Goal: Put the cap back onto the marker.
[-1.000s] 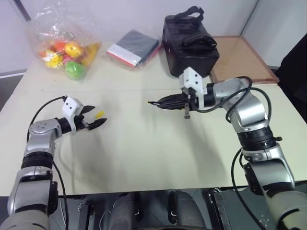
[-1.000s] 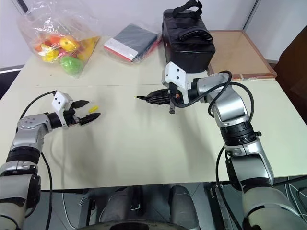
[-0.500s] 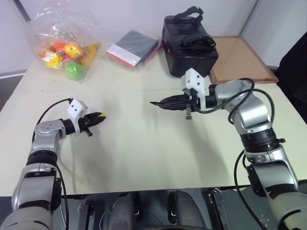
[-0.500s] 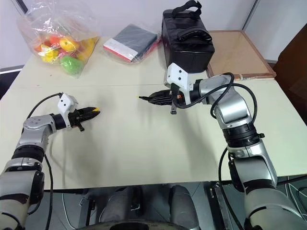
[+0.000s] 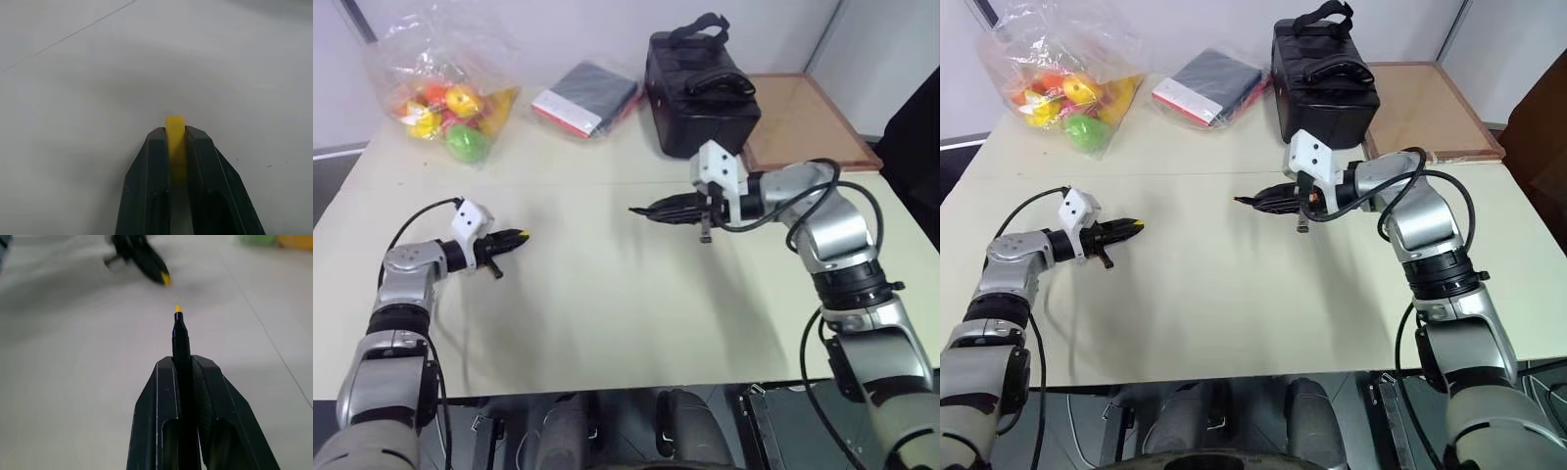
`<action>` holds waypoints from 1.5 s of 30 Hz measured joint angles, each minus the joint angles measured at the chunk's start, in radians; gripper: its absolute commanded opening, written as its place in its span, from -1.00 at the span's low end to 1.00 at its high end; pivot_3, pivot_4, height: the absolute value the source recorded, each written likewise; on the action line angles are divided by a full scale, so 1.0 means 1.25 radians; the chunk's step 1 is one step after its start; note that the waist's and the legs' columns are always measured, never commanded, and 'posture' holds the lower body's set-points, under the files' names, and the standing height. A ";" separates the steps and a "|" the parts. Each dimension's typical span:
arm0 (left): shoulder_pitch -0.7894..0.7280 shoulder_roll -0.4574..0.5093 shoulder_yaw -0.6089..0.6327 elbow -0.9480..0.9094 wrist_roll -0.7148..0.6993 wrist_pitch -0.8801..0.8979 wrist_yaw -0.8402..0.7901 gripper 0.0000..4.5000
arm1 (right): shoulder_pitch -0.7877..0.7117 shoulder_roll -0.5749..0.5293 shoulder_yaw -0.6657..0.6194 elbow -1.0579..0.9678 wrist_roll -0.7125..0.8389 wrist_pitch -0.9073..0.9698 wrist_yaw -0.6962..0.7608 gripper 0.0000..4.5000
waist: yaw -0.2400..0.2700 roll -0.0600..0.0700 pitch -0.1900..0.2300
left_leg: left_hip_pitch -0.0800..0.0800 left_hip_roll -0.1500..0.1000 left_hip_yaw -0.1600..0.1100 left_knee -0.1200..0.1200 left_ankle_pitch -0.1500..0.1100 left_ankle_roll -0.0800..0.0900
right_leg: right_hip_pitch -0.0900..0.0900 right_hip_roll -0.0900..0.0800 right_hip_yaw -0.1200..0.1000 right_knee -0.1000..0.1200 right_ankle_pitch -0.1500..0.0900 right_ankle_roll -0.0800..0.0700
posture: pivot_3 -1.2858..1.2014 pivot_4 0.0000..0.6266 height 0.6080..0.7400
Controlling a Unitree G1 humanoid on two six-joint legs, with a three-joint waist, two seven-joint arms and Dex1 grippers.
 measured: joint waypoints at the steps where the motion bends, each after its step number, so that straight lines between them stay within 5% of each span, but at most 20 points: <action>1: -0.017 0.003 -0.006 -0.030 -0.001 0.009 -0.019 -0.99 | -0.011 -0.007 0.006 0.019 -0.010 -0.016 0.008 -1.00 | 0.000 0.000 0.000 | 0.000 0.000 0.000 0.000 0.000 0.000 | 0.000 0.000 0.000 0.000 0.000 0.000 | 0.03 -0.52 1.00; 8: -0.137 0.007 -0.069 -0.220 -0.013 0.079 -0.143 -0.99 | -0.109 -0.022 0.014 0.133 -0.052 -0.137 0.063 -1.00 | -0.007 0.000 0.000 | 0.000 0.000 0.001 0.000 0.002 -0.003 | 0.000 0.001 0.000 0.000 0.000 0.000 | 0.03 -0.52 1.00; 23: -0.211 -0.128 -0.131 -0.175 -0.008 0.044 -0.173 -0.99 | -0.121 0.013 0.019 0.073 -0.060 -0.125 0.062 -1.00 | -0.003 0.000 0.000 | 0.000 0.000 0.000 0.001 0.002 -0.003 | 0.000 0.001 0.000 0.000 0.000 0.000 | 0.03 -0.52 1.00; 45: -0.222 -0.142 -0.135 -0.236 -0.011 0.066 -0.164 -0.99 | -0.119 0.046 0.020 0.090 -0.061 -0.125 0.049 -1.00 | -0.003 0.000 0.000 | 0.000 0.000 0.000 0.001 0.002 -0.003 | 0.000 0.001 0.000 0.000 0.000 0.000 | 0.03 -0.52 1.00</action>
